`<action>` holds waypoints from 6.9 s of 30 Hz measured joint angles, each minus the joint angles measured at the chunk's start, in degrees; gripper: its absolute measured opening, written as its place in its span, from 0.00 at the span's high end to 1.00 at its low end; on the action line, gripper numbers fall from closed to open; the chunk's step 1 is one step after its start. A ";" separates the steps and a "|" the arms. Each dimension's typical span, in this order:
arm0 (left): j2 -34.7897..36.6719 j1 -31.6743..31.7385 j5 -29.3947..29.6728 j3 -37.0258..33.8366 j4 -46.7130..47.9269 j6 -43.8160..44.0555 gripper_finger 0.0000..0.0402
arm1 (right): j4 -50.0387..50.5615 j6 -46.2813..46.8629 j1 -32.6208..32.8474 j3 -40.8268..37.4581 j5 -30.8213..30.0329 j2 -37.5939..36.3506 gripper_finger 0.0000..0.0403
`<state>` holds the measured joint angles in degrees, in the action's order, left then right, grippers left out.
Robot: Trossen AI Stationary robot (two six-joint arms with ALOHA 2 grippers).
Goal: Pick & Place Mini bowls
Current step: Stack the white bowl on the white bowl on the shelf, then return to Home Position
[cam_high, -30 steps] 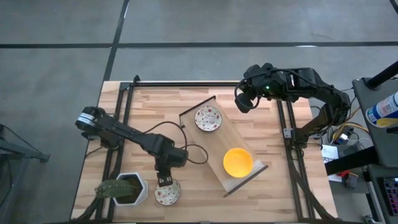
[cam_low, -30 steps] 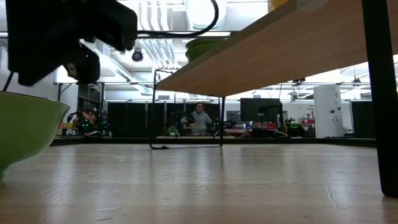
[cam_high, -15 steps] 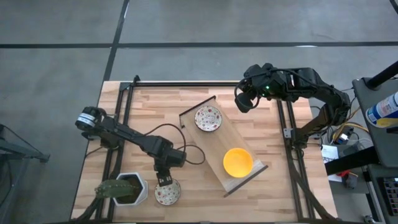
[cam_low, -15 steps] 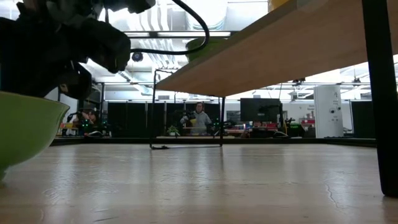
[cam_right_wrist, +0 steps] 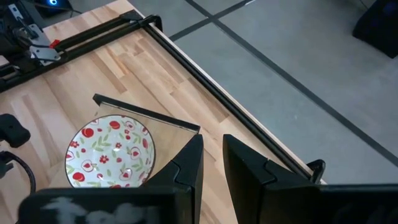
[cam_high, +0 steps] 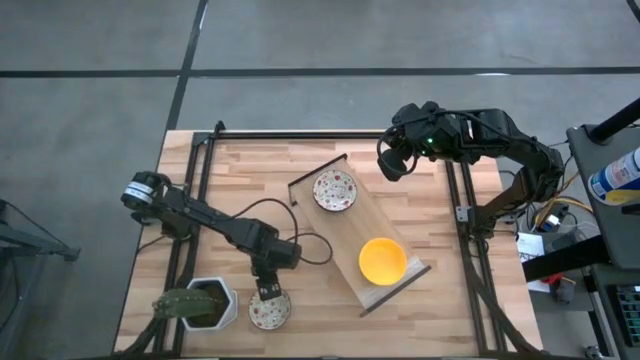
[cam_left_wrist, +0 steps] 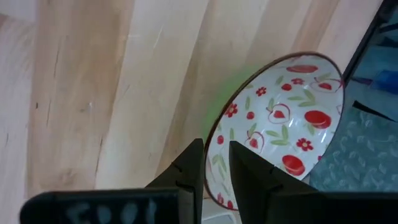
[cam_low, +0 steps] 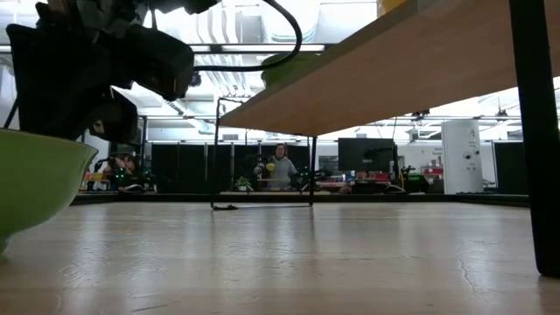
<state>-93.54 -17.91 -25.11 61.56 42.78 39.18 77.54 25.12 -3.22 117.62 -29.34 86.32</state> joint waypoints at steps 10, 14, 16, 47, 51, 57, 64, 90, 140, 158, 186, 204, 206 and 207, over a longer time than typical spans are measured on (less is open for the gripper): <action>-0.07 -0.23 2.28 -1.18 -2.12 0.10 0.83 | 0.00 0.00 0.00 0.00 0.00 0.00 0.86; -0.07 -0.84 2.08 -3.48 -3.18 1.00 0.83 | 0.00 0.00 0.00 0.00 0.02 0.00 0.86; -0.08 -1.00 1.99 -4.44 -3.29 1.69 0.83 | 0.00 0.00 0.00 0.00 0.02 0.00 0.86; 6.40 -0.62 1.00 -7.79 -5.19 5.89 0.99 | -0.04 -0.22 -0.02 0.00 -0.20 0.02 0.86; 12.14 0.89 1.85 -7.01 -3.28 8.11 0.99 | -0.04 -0.24 -0.02 0.00 -0.22 0.02 0.86; 20.27 6.01 4.58 -3.22 -3.28 14.40 0.99 | -0.11 -0.52 -0.04 0.00 -0.66 0.02 0.86; 22.42 13.67 5.08 4.46 -4.15 20.75 0.98 | -0.33 -1.37 -0.04 0.00 -0.79 0.02 0.86; 0.27 36.65 6.58 38.93 10.31 5.36 0.98 | 2.91 1.49 -0.04 0.02 -0.84 -0.83 0.86; -15.45 34.60 12.14 57.31 31.62 -3.30 0.80 | 5.92 1.46 -0.02 -0.22 -2.43 -0.83 0.86; -14.82 35.66 11.71 62.80 34.85 -6.31 0.66 | 6.01 1.78 -0.02 -0.22 -2.32 -0.83 0.86; -13.32 35.35 9.29 60.67 29.40 -9.38 0.69 | 6.09 3.33 -0.02 -1.37 -1.72 -0.87 0.86; -3.08 29.36 15.11 54.52 14.35 -18.38 1.00 | -29.11 -4.79 -0.04 -32.73 14.20 -18.12 0.98; -0.34 28.63 15.08 50.64 10.86 -17.87 1.00 | -34.44 -6.49 -0.04 -37.80 16.31 -21.99 0.98; 1.15 28.41 14.84 48.45 9.36 -17.60 1.00 | -36.92 -7.20 -0.03 -40.38 17.23 -23.88 0.98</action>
<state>-92.38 10.50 -10.28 110.01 52.15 21.58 40.62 17.92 -3.25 77.25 -12.11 62.45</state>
